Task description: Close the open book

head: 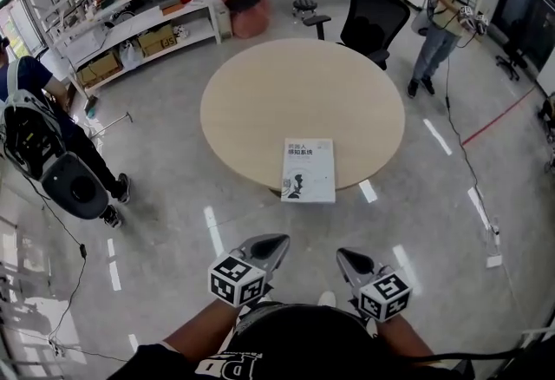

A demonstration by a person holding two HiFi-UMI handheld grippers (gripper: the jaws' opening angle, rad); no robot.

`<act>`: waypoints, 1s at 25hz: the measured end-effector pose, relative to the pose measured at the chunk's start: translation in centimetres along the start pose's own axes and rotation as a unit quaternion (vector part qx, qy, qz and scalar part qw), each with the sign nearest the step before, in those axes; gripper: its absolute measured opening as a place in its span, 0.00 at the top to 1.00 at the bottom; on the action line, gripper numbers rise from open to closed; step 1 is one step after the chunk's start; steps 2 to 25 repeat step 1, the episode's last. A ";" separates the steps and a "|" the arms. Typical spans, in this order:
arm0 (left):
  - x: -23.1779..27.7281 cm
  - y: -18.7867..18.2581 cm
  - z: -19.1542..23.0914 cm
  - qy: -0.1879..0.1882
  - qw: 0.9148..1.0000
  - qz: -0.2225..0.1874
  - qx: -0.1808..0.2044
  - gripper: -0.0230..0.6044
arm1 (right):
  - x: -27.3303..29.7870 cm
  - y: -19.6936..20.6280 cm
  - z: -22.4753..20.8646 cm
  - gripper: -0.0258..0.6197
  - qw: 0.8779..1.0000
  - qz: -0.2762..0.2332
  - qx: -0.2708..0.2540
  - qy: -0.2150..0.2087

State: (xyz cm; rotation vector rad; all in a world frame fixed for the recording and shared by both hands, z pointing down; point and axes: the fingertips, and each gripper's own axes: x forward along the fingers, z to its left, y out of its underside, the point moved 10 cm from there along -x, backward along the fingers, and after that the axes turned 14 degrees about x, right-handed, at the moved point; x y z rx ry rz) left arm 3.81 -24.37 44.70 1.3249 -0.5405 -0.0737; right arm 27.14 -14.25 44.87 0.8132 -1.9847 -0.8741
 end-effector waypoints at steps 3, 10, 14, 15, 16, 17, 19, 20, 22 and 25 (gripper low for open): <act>0.3 -0.1 -0.1 0.000 1.000 0.000 0.000 0.95 | -0.1 -0.1 -0.2 0.95 1.000 -0.001 -0.001 -0.001; 0.3 -0.1 -0.1 0.000 1.000 0.000 0.000 0.95 | -0.1 -0.1 -0.2 0.95 1.000 -0.001 -0.001 -0.001; 0.3 -0.1 -0.1 0.000 1.000 0.000 0.000 0.95 | -0.1 -0.1 -0.2 0.95 1.000 -0.001 -0.001 -0.001; 0.3 -0.1 -0.1 0.000 1.000 0.000 0.000 0.95 | -0.1 -0.1 -0.2 0.95 1.000 -0.001 -0.001 -0.001; 0.3 -0.1 -0.1 0.000 1.000 0.000 0.000 0.95 | -0.1 -0.1 -0.2 0.95 1.000 -0.001 -0.001 -0.001; 0.3 -0.1 -0.1 0.000 1.000 0.000 0.000 0.95 | -0.1 -0.1 -0.2 0.95 1.000 -0.001 -0.001 -0.001; 0.3 -0.1 -0.1 0.000 1.000 0.000 0.000 0.95 | -0.1 -0.1 -0.2 0.95 1.000 -0.001 -0.001 -0.001; 0.3 -0.1 -0.1 0.000 1.000 0.000 0.000 0.95 | -0.1 -0.1 -0.2 0.95 1.000 -0.001 -0.001 -0.001; 0.3 -0.1 -0.1 0.000 1.000 0.000 0.000 0.95 | -0.1 -0.1 -0.2 0.95 1.000 -0.001 -0.001 -0.001; 0.3 -0.1 -0.1 0.000 1.000 0.000 0.000 0.95 | -0.1 -0.1 -0.2 0.95 1.000 -0.001 -0.001 -0.001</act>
